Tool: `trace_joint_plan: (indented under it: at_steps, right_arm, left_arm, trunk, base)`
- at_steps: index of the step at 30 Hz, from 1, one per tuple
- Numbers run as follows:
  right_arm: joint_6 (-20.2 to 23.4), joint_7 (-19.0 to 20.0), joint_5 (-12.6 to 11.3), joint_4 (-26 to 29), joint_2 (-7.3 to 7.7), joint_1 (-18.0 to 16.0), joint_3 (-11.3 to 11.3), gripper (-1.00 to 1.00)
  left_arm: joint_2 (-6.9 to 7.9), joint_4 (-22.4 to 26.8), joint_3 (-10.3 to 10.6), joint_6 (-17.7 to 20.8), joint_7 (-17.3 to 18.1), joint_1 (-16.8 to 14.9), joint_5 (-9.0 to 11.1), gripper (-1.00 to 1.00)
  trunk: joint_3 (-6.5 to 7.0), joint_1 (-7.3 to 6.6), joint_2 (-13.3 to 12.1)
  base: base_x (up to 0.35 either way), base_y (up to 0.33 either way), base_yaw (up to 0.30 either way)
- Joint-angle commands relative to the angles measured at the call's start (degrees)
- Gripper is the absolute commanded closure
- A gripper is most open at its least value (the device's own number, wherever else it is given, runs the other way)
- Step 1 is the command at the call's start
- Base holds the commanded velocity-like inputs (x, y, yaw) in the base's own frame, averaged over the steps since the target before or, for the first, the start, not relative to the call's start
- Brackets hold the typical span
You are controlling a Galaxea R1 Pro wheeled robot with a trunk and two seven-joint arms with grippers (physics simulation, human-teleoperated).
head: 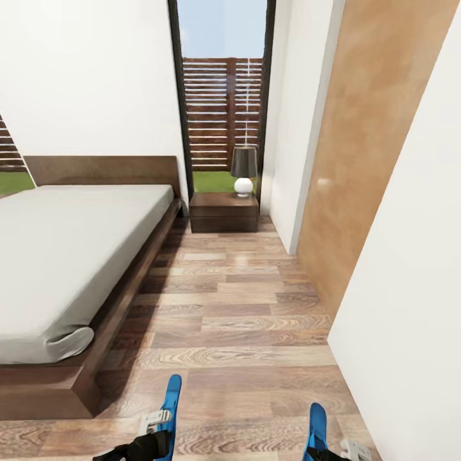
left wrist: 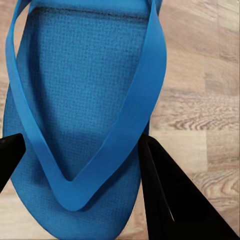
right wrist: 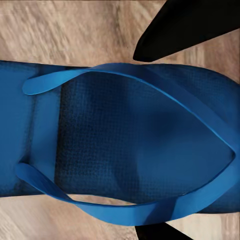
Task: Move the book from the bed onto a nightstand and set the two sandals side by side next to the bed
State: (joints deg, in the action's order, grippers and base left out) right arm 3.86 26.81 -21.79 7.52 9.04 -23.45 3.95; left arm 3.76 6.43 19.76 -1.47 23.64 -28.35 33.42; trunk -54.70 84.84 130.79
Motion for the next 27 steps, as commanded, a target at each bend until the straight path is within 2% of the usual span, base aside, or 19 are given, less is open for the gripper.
trace_joint_plan:
  at_steps: [1, 27]
  right_arm:
    - [0.4, 0.3, -0.2, 0.0, 0.0, 0.0, 0.4, 1.0]
    - [0.4, 0.3, -0.2, 0.0, 0.02, 0.0, 0.4, 1.0]
  left_arm:
    - [0.02, 0.0, 0.4, -0.2, 0.3, 0.0, 0.3, 1.0]
    - [0.02, 0.0, 0.4, -0.2, 0.3, 0.0, 0.3, 1.0]
  trunk:
    - [-0.05, 0.02, 0.0]
    - [-0.05, 0.02, 0.0]
  base:
    - [0.332, 0.0, 0.0]
    - [0.332, 0.0, 0.0]
